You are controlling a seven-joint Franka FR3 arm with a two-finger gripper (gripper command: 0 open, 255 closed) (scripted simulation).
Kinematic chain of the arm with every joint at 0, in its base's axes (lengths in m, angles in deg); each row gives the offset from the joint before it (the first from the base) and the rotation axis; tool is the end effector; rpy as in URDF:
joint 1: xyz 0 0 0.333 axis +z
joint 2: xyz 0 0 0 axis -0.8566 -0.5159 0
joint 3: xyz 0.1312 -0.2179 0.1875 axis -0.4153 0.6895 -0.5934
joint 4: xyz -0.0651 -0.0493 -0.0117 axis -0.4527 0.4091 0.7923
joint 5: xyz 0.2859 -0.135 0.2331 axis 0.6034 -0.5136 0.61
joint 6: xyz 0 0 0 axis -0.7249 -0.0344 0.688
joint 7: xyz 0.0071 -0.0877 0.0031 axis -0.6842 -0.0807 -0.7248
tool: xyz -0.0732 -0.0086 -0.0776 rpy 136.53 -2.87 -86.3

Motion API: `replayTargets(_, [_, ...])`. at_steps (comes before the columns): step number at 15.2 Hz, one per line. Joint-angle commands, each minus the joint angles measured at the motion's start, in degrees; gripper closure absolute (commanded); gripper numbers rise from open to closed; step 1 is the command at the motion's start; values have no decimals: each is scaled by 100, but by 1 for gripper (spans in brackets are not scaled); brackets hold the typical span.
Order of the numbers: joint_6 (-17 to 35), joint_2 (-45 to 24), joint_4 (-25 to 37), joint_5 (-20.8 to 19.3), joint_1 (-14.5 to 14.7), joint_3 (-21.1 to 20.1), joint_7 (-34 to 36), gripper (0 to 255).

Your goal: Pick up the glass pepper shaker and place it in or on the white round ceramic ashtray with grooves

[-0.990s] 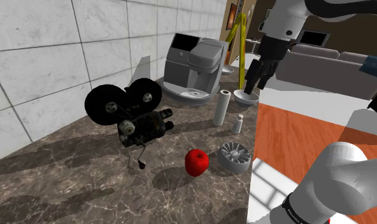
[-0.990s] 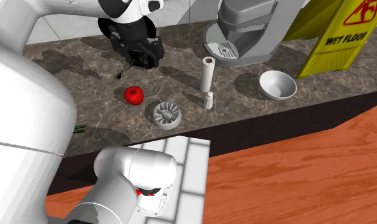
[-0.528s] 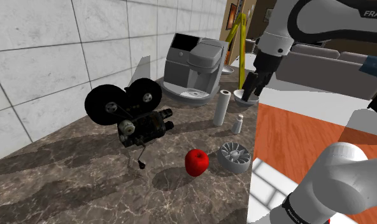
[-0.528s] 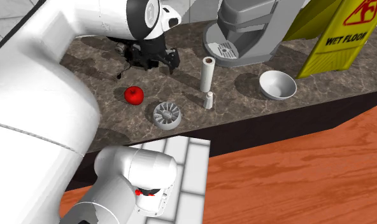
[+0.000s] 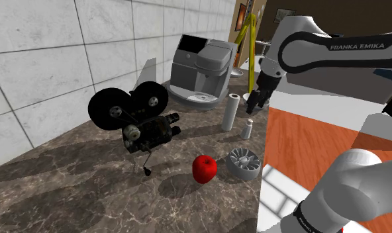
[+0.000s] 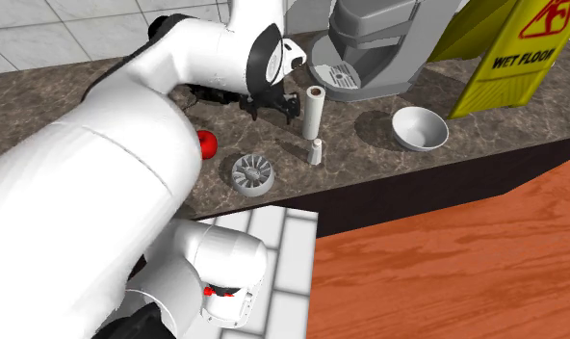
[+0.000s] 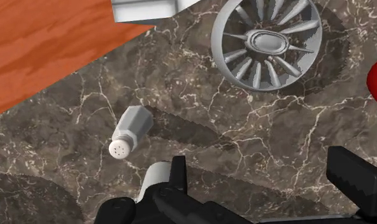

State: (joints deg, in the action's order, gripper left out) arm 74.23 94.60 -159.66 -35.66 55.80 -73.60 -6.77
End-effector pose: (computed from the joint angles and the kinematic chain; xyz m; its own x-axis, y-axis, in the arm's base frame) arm 0.3410 -0.0663 0.5150 0.9948 -0.0185 0.0998 -0.0208 -0.9996 0.0214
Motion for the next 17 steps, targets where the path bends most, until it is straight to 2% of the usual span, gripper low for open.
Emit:
replayTargets(1, [378, -146, -161, -156, -108, 198, -203, 0])
replayTargets(7, [1582, -988, -337, -471, -320, 701, -659, 0])
replayTargets(12, [2574, -1905, -244, -573, -418, 1139, -1078, 0])
replayTargets(17, [3058, -2297, -316, -535, -402, 1255, -1169, 0])
